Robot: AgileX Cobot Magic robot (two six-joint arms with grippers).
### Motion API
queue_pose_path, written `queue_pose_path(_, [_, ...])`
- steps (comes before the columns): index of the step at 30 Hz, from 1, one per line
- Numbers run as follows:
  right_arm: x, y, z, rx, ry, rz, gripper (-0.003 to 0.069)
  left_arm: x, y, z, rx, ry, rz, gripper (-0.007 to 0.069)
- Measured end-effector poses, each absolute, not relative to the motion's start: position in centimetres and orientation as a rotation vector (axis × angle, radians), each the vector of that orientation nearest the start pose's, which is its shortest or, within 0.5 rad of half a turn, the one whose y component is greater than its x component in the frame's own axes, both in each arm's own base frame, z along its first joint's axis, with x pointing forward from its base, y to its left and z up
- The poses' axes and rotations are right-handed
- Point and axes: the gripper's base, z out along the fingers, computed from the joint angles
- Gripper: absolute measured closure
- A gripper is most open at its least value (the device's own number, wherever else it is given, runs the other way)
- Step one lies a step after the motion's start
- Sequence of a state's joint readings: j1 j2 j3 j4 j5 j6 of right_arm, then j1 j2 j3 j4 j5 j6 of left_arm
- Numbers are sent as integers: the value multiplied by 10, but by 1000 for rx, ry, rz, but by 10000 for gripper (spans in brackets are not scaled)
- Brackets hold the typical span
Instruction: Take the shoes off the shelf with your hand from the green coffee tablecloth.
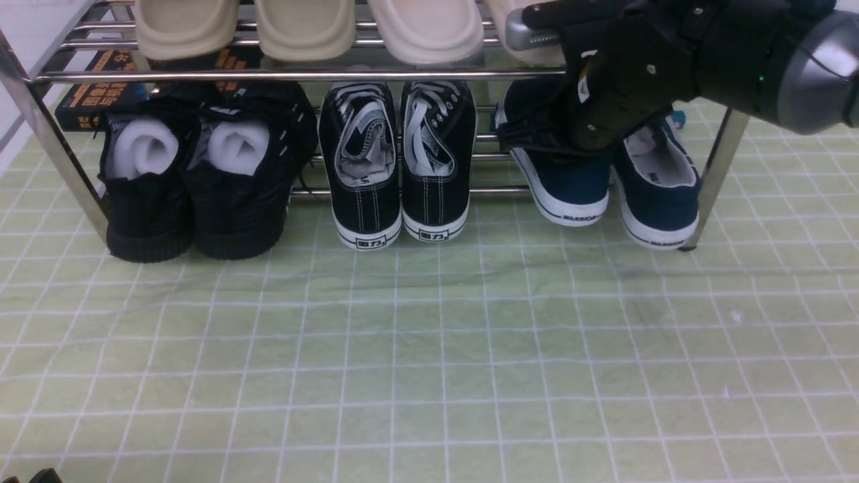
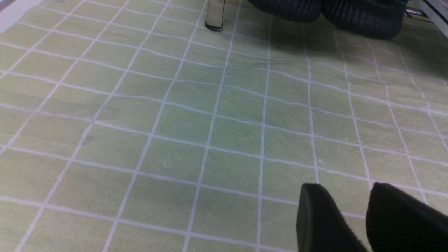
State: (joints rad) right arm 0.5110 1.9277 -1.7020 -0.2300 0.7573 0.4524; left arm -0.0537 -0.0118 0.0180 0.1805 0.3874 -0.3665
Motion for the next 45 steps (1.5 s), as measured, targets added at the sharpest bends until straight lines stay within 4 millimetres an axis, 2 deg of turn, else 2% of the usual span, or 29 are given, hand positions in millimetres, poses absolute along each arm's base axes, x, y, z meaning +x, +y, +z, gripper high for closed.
queue_pose_path(6, [387,206,292,-237,2496,200,602,52,3,174,-183,1863,-111,384])
queue_pose_path(16, [353,198,329,-286,2569,241,603,52,3,174,-183,1863,-111,384])
queue_pose_path(20, [344,197,336,-330,2586,230,603,52,3,174,-182,1863,-110,384])
queue_pose_path(28, [313,204,354,-472,2637,261,603,52,3,174,-182,1863,-110,384])
queue_pose_path(33, [277,206,378,-555,2656,294,603,52,3,174,-182,1863,-110,384])
queue_pose_path(34, [275,206,379,-562,2656,296,603,52,3,174,-182,1863,-110,384])
queue_pose_path(35, [263,206,390,-584,2631,312,603,52,3,174,-182,1863,-110,384])
queue_pose_path(37, [257,207,396,-601,2612,326,603,52,3,174,-182,1863,-110,384])
queue_pose_path(39, [239,210,408,-637,2569,362,603,52,3,174,-182,1863,-110,384])
queue_pose_path(40, [237,210,409,-637,2566,366,603,52,3,174,-182,1863,-110,384])
queue_pose_path(42, [217,219,410,-667,2567,402,603,52,3,174,-182,1863,-110,384])
queue_pose_path(45, [188,239,396,-751,2610,422,603,52,3,174,-182,1863,-110,384])
